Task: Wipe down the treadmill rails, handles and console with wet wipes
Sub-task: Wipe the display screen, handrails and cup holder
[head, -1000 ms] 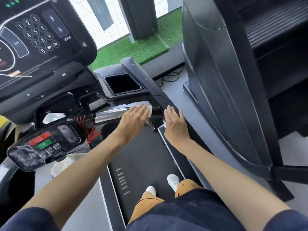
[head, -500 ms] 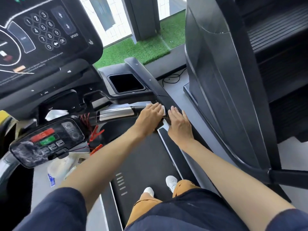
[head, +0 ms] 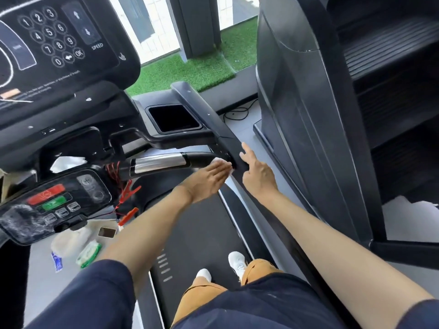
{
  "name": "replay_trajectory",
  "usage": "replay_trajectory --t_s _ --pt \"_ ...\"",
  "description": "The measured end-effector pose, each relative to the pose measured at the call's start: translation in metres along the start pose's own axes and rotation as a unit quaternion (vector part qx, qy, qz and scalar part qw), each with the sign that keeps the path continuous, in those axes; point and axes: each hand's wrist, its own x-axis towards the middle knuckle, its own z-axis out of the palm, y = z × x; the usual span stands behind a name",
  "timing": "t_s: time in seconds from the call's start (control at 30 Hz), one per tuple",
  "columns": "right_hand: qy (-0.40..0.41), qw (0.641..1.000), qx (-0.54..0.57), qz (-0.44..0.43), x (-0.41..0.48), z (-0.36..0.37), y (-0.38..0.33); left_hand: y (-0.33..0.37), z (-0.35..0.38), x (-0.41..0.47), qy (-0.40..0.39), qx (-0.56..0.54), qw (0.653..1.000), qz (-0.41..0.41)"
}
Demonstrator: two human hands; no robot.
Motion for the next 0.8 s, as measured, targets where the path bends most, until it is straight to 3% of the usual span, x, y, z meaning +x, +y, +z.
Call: replay_trajectory --t_s 0.1,0.17,0.2,0.23,0.27,0.3,0.33,0.37,0.43,0.47,0.5,0.6,0.67,0.7,0.8 --pt "0.0 1.0 -0.024 -0.01 -0.001 0.003 0.0 -0.005 0.005 -0.005 -0.024 0.046 0.997 0.061" --pt "-0.004 0.999 -0.029 -0.02 -0.002 0.003 0.001 0.008 0.008 -0.022 -0.117 0.038 0.989 0.087" --pt "-0.008 0.999 -0.032 -0.024 -0.002 0.003 0.002 0.019 0.005 -0.03 -0.164 -0.002 0.986 0.027" --pt "-0.011 0.999 -0.034 -0.026 -0.001 0.003 0.003 0.028 0.001 -0.032 -0.191 -0.091 0.973 -0.094" --pt "-0.01 0.999 -0.036 -0.025 0.0 0.004 0.003 0.038 -0.003 -0.024 -0.197 -0.211 0.92 -0.265" --pt "-0.008 0.999 -0.039 -0.024 0.0 0.005 0.004 0.042 -0.008 -0.01 -0.183 -0.326 0.814 -0.445" --pt "-0.006 0.999 -0.04 -0.022 0.0 0.007 0.004 0.043 -0.012 0.005 -0.163 -0.426 0.665 -0.591" --pt "-0.006 0.999 -0.041 -0.02 -0.001 0.009 0.005 0.043 -0.015 0.018 -0.148 -0.499 0.523 -0.675" --pt "-0.014 0.999 -0.04 -0.013 -0.001 0.011 0.007 0.043 -0.012 0.039 -0.099 -0.637 0.281 -0.711" --pt "-0.02 0.999 -0.037 -0.009 -0.001 0.011 0.007 0.044 -0.007 0.048 -0.028 -0.7 0.164 -0.695" --pt "-0.025 0.999 -0.033 -0.007 -0.001 0.01 0.008 0.045 -0.005 0.054 0.048 -0.736 0.071 -0.671" --pt "-0.029 0.999 -0.024 -0.014 -0.003 0.006 0.007 0.036 -0.017 0.069 0.166 -0.751 -0.088 -0.633" --pt "-0.018 0.999 -0.037 -0.022 -0.006 0.007 0.004 0.031 -0.021 0.07 0.2 -0.745 -0.145 -0.62" --pt "-0.01 0.999 -0.043 -0.026 -0.008 0.008 0.002 0.031 -0.024 0.062 0.216 -0.745 -0.17 -0.608" --pt "0.024 0.998 -0.05 -0.028 -0.01 0.013 -0.001 0.043 -0.028 0.038 0.275 -0.747 -0.181 -0.578"
